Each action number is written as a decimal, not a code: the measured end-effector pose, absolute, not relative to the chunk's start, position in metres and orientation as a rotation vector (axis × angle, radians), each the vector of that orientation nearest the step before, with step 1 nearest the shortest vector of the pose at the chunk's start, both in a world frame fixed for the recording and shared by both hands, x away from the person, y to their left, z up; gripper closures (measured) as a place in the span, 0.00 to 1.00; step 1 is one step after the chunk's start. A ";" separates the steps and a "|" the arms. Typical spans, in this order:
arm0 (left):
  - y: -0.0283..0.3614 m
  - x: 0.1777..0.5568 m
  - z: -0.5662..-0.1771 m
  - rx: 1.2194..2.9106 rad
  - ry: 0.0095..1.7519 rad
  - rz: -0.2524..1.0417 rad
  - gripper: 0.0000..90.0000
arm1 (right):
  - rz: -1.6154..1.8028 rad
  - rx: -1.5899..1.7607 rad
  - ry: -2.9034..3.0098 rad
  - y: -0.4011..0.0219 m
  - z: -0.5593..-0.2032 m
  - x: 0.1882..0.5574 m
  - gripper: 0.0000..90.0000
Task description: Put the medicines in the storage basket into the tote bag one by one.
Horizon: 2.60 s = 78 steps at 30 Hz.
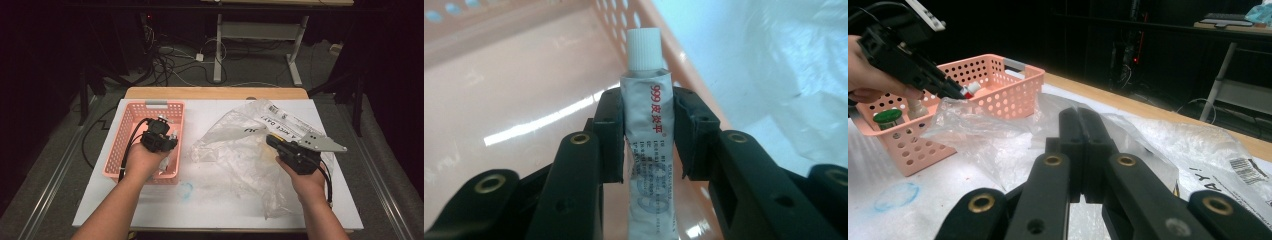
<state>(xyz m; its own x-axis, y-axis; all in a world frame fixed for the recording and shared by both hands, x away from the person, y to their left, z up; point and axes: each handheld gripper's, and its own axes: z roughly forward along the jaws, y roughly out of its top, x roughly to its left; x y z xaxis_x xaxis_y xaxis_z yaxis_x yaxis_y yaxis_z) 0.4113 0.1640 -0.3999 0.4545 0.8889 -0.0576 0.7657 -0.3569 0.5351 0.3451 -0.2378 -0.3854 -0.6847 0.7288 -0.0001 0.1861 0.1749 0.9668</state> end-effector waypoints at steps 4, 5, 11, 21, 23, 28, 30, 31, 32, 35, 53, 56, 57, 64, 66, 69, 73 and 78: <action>0.164 0.403 -0.394 2.195 1.296 0.362 0.73 | 1.527 0.850 1.987 -0.239 -0.384 0.344 1.00; 0.163 0.400 -0.393 2.185 1.275 0.375 0.73 | 1.530 0.853 1.983 -0.239 -0.384 0.343 1.00; 0.167 0.389 -0.388 2.139 1.202 0.424 0.73 | 1.528 0.864 1.984 -0.245 -0.387 0.343 1.00; 0.173 0.372 -0.382 2.061 1.130 0.505 0.73 | 1.528 0.865 1.972 -0.246 -0.385 0.342 1.00; 0.176 0.370 -0.384 2.037 1.125 0.507 0.73 | 1.526 0.863 1.972 -0.245 -0.384 0.341 1.00; 0.180 0.365 -0.383 2.000 1.091 0.527 0.73 | 1.523 0.856 1.974 -0.245 -0.384 0.341 1.00; 0.182 0.362 -0.381 1.966 1.085 0.523 0.73 | 1.523 0.856 1.976 -0.244 -0.384 0.341 1.00; 0.182 0.359 -0.379 1.960 1.076 0.533 0.73 | 1.523 0.855 1.975 -0.244 -0.384 0.341 1.00; 0.182 0.357 -0.378 1.951 1.068 0.547 0.73 | 1.524 0.853 1.974 -0.244 -0.384 0.341 1.00; 0.183 0.350 -0.373 1.933 1.051 0.563 0.73 | 1.525 0.853 1.970 -0.244 -0.384 0.340 1.00; 0.173 0.323 -0.351 1.827 0.940 0.408 0.73 | 1.531 0.827 1.986 -0.238 -0.382 0.337 1.00; 0.167 0.320 -0.351 1.835 0.921 0.410 0.73 | 1.531 0.818 1.987 -0.237 -0.382 0.337 1.00; 0.165 0.320 -0.351 1.837 0.914 0.408 0.73 | 1.533 0.815 1.989 -0.237 -0.382 0.337 1.00; 0.153 0.316 -0.355 1.854 0.881 0.378 0.73 | 1.531 0.811 1.993 -0.236 -0.382 0.337 1.00; 0.149 0.317 -0.357 1.860 0.872 0.355 0.73 | 1.531 0.807 1.996 -0.236 -0.382 0.337 1.00; 0.144 0.316 -0.360 1.873 0.861 0.344 0.73 | 1.532 0.801 1.998 -0.235 -0.382 0.337 1.00; 0.135 0.315 -0.364 1.894 0.843 0.335 0.73 | 1.534 0.802 2.000 -0.234 -0.383 0.337 1.00; 0.124 0.314 -0.369 1.920 0.818 0.315 0.73 | 1.533 0.802 2.006 -0.234 -0.383 0.336 1.00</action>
<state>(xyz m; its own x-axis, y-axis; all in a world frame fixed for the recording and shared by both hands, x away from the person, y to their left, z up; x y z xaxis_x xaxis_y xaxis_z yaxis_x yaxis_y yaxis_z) 0.3135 0.1239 -0.3691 0.7387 0.6620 -0.1266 0.4059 -0.2869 0.8677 0.3364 -0.2338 -0.3825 -0.7085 0.7051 -0.0288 0.1573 0.1976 0.9676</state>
